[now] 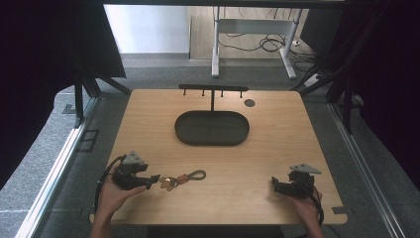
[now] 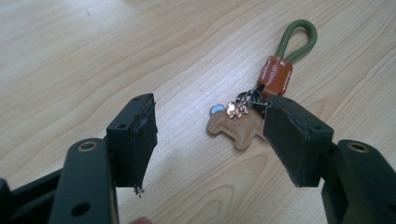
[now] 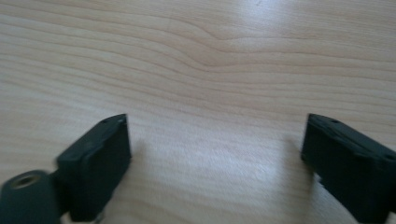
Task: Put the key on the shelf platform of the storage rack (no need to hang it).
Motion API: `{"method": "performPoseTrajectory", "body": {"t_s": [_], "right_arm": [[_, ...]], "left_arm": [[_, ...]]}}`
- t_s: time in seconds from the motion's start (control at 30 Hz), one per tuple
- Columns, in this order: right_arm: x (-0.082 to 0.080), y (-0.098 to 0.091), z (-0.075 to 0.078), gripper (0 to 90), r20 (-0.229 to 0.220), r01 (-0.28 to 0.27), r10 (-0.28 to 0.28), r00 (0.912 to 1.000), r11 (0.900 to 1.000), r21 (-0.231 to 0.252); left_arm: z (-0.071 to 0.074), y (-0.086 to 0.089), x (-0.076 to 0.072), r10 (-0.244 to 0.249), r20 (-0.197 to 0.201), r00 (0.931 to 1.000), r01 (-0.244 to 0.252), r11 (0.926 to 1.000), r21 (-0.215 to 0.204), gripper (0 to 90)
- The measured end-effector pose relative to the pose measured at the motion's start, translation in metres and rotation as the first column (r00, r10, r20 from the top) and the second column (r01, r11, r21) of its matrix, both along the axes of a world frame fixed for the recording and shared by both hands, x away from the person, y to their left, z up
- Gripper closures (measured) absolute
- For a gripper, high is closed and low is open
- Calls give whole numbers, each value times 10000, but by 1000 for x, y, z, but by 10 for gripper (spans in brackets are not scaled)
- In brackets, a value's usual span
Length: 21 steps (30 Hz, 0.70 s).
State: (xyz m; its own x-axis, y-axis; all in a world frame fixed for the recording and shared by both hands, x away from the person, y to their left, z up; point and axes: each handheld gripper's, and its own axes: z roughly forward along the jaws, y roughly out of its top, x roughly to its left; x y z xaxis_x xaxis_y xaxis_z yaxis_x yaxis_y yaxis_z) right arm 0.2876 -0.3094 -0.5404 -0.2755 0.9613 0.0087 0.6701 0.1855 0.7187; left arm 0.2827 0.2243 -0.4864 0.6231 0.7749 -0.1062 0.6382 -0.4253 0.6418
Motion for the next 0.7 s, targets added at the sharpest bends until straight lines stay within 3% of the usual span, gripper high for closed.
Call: {"method": "performPoseTrajectory", "body": {"t_s": [0.13, 0.27, 0.5, 0.7], "right_arm": [[-1, -12, 2, 146, 31, -138, 137, 9999, 9971, 751], [-2, -10, 1, 147, 113, -351, 346, 9993, 9986, 400], [-3, -15, 1, 175, 242, -513, 499, 9985, 9970, 584], [-5, -15, 1, 186, 247, -691, 675, 9974, 9952, 694]], "left_arm": [[-6, -1, 2, 49, -157, 9999, -46, 9998, 188, 351], [-8, 3, 2, 177, -156, 9997, -174, 9996, 232, 351], [-7, 8, 0, 404, -212, 9990, -404, 9992, -6, 351], [1, 8, -5, 530, 15, 9986, -529, 9984, -190, 352]]}}
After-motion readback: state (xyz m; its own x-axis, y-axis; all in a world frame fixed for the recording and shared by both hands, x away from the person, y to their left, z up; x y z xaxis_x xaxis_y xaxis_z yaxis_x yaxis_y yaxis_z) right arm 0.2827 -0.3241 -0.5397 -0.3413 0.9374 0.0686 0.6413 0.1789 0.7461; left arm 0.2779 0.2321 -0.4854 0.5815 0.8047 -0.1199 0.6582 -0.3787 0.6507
